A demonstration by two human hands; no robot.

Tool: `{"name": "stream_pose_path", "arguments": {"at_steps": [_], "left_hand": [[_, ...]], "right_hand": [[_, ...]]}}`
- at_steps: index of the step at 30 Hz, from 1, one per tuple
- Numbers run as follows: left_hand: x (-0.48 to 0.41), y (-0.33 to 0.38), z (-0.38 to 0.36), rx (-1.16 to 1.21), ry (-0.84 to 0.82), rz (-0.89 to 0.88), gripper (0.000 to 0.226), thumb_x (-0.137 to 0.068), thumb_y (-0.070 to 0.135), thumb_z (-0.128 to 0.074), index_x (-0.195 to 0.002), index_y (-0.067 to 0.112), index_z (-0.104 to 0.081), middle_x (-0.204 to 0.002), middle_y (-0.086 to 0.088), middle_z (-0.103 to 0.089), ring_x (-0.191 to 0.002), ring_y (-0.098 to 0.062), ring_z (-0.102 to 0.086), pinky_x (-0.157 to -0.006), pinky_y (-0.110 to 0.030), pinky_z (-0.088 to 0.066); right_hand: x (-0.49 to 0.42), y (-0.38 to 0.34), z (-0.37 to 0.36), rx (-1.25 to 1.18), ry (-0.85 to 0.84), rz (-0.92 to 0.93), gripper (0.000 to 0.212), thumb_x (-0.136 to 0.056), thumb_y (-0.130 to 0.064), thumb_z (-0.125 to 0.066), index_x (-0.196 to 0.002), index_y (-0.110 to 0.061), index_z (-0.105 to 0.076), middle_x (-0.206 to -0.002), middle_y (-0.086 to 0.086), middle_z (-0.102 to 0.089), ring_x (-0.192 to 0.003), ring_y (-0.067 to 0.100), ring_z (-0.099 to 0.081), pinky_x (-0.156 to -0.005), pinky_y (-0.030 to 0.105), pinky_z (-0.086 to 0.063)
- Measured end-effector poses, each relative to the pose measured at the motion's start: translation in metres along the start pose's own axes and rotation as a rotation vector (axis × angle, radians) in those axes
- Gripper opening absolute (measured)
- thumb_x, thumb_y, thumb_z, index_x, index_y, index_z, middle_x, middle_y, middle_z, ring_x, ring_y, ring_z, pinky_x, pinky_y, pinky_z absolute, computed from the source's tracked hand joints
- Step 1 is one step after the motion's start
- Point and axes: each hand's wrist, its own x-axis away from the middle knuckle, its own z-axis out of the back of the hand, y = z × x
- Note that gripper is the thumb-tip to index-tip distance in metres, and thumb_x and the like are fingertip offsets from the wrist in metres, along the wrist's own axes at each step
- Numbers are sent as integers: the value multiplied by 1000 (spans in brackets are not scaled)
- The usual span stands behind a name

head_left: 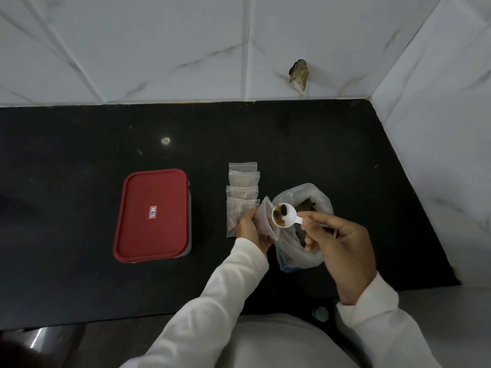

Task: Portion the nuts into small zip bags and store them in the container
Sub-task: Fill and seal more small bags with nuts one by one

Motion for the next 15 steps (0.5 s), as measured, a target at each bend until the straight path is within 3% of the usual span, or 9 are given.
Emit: {"name": "stream_pose_path", "arguments": {"at_steps": [3,11,15], "left_hand": [[3,0,2,8,-4,-24,32,-91,26,-61,-120,14,-65,-101,-11,-70,-87,-28,-67,-65,-37,-54],[15,7,7,17,-20,-26,29,-91,25,-63,-119,16,-63,-116,-14,-68,-92,-29,-67,-63,-36,-55],[18,7,5,-4,-23,-55,28,-91,23,-61,-118,17,-62,-120,-13,-67,-104,-30,-66,-57,-33,-57]], "right_hand": [[1,3,-3,68,19,89,14,-89,-15,-67,-92,-25,-75,-66,0,-68,-59,10,-64,-60,20,-53],[2,11,-10,393,116,465,15,-89,-19,-64,-99,-17,-74,-86,-6,-69,-72,4,-66,-65,13,-52],[0,19,-16,668,142,676,12,-86,-6,-70,-96,-9,-74,-85,2,-66,-68,8,-61,-60,15,-51]]}}
